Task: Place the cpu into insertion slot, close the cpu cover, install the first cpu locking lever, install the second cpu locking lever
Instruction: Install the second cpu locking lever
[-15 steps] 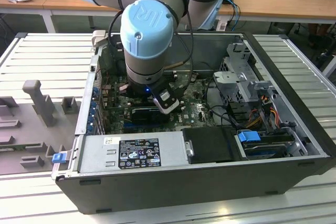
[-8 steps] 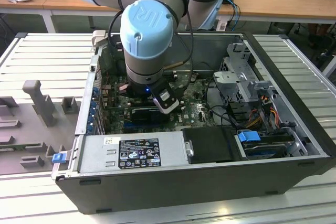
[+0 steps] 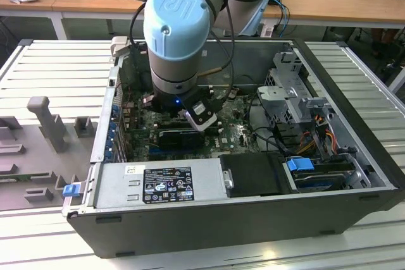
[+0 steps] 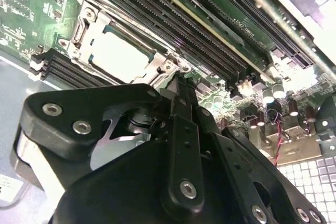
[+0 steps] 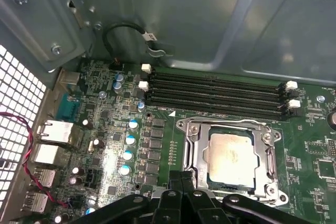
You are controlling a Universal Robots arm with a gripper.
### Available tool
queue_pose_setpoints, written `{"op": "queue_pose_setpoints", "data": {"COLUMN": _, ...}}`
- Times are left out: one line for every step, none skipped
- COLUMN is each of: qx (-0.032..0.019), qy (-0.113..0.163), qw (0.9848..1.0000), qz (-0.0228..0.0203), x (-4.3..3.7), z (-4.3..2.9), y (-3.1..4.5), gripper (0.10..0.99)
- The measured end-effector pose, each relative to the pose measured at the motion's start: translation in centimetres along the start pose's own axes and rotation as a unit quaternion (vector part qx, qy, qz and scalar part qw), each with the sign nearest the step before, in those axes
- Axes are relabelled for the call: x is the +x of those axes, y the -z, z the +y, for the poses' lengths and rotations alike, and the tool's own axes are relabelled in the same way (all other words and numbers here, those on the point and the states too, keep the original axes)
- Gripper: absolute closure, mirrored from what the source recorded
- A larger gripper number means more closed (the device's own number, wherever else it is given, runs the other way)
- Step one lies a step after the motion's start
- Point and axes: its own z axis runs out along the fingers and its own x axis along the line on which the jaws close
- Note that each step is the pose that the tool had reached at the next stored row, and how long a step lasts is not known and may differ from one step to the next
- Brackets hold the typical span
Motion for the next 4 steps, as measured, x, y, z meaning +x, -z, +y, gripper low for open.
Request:
{"op": "queue_pose_setpoints", "data": {"qx": 0.0000, "qy": 0.000, "qw": 1.0000, "qz": 0.0000, "x": 0.01, "z": 0.00, "y": 0.00, "gripper": 0.980}}
{"op": "queue_pose_setpoints", "data": {"qx": 0.0000, "qy": 0.000, "qw": 1.0000, "qz": 0.0000, "x": 0.02, "z": 0.00, "y": 0.00, "gripper": 0.980}}
{"op": "queue_pose_setpoints", "data": {"qx": 0.0000, "qy": 0.000, "qw": 1.0000, "qz": 0.0000, "x": 0.02, "z": 0.00, "y": 0.00, "gripper": 0.980}}
{"op": "queue_pose_setpoints", "data": {"qx": 0.0000, "qy": 0.000, "qw": 1.0000, "qz": 0.0000, "x": 0.03, "z": 0.00, "y": 0.00, "gripper": 0.980}}
